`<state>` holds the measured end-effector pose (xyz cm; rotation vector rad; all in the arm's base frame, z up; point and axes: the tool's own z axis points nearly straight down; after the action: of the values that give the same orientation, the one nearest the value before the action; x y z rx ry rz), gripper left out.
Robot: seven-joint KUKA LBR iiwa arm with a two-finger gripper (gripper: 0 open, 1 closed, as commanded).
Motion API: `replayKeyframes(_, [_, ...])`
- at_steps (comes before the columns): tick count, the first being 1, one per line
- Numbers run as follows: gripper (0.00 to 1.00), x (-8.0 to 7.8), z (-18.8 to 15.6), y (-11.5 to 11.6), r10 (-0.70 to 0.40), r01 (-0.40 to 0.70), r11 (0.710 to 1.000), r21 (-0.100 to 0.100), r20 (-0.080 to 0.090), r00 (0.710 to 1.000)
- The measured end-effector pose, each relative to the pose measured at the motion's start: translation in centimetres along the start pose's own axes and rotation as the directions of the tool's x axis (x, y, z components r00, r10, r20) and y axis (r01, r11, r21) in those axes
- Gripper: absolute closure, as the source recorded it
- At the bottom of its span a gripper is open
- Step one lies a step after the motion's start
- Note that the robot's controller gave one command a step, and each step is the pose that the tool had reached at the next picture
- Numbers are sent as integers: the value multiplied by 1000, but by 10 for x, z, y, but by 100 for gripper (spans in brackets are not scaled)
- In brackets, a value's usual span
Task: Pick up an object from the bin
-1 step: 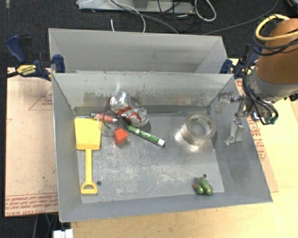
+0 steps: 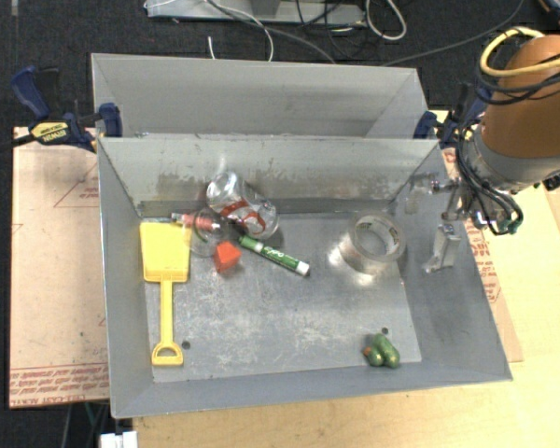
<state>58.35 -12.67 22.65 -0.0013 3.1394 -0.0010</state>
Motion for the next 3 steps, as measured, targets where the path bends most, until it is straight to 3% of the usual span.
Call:
replayKeyframes(1, [0,-5,19,-5,-5,5,1000,3,13,1000])
replayKeyframes(2, [0,1,70,-6,-43,43,999,0,-2,999])
replayKeyframes(3, [0,-10,105,-6,122,-122,993,0,7,993])
